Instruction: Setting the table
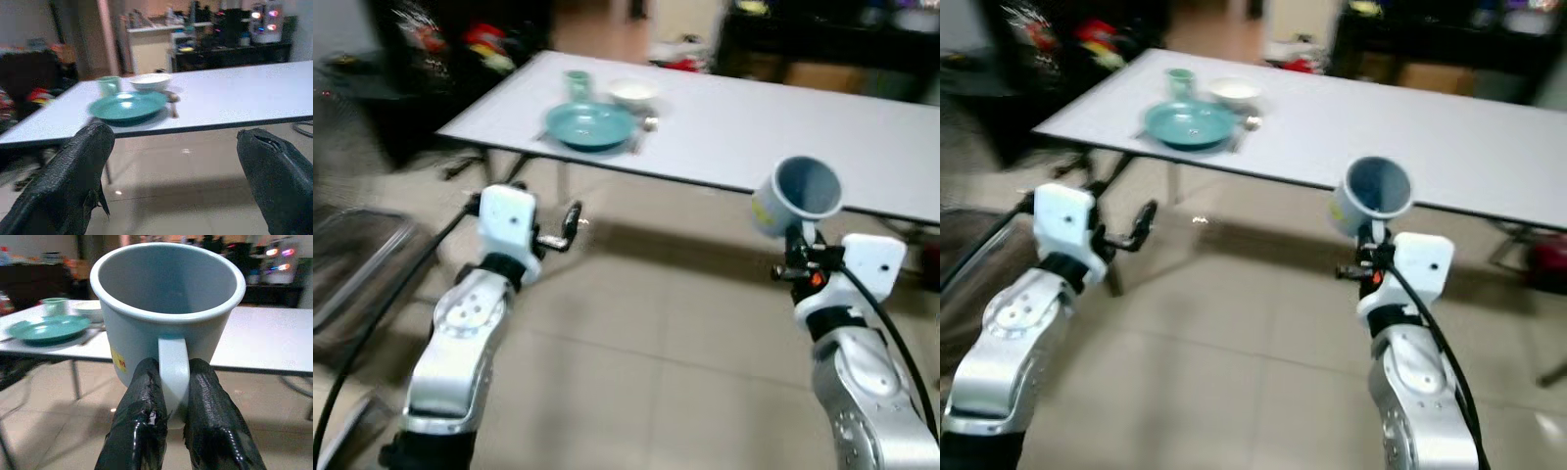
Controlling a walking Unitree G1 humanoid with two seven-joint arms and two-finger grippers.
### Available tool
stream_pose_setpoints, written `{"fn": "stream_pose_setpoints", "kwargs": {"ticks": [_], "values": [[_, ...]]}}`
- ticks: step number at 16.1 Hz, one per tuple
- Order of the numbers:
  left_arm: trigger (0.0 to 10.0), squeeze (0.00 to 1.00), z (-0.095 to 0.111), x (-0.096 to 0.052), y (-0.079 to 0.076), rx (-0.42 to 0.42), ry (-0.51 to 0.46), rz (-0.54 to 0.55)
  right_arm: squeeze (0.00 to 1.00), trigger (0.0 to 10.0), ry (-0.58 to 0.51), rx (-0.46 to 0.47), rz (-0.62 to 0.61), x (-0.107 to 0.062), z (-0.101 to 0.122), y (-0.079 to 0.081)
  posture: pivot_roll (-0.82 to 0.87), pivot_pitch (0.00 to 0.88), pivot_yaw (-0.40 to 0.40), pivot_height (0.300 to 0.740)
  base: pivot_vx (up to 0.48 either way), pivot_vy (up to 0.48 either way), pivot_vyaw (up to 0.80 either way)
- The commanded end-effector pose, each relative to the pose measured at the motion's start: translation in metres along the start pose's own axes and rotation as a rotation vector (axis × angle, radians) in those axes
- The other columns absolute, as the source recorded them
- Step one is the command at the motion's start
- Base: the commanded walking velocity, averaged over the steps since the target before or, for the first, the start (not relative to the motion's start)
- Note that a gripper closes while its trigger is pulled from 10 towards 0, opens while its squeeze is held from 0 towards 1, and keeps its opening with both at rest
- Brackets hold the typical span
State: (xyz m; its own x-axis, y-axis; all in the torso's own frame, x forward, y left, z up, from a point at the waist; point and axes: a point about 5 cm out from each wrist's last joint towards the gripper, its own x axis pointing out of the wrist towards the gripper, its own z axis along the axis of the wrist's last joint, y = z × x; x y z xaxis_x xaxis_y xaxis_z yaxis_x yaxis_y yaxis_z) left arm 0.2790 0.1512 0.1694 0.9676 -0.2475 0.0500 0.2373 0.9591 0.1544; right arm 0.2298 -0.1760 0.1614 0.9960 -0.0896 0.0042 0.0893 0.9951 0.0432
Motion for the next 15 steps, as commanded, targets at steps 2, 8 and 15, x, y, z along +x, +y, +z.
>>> {"fn": "stream_pose_setpoints", "kwargs": {"ticks": [2,8,15], "values": [[10.0,0.00,0.004,0.004,-0.009,0.001,-0.017,-0.035,0.00,10.0,-0.020,-0.022,-0.035,0.000,0.005,-0.009,-0.06,0.000,-0.041,0.740,0.302,0.000,0.00],[10.0,0.00,0.001,0.002,-0.009,0.007,-0.008,-0.041,0.00,10.0,-0.030,-0.039,-0.024,0.001,0.005,-0.007,-0.06,0.000,-0.039,0.740,0.304,0.000,0.00],[10.0,0.00,-0.007,-0.010,-0.008,0.032,0.025,-0.045,0.00,10.0,0.000,-0.053,0.005,0.004,-0.005,-0.007,-0.02,0.000,-0.066,0.740,0.303,0.000,-0.46]]}}
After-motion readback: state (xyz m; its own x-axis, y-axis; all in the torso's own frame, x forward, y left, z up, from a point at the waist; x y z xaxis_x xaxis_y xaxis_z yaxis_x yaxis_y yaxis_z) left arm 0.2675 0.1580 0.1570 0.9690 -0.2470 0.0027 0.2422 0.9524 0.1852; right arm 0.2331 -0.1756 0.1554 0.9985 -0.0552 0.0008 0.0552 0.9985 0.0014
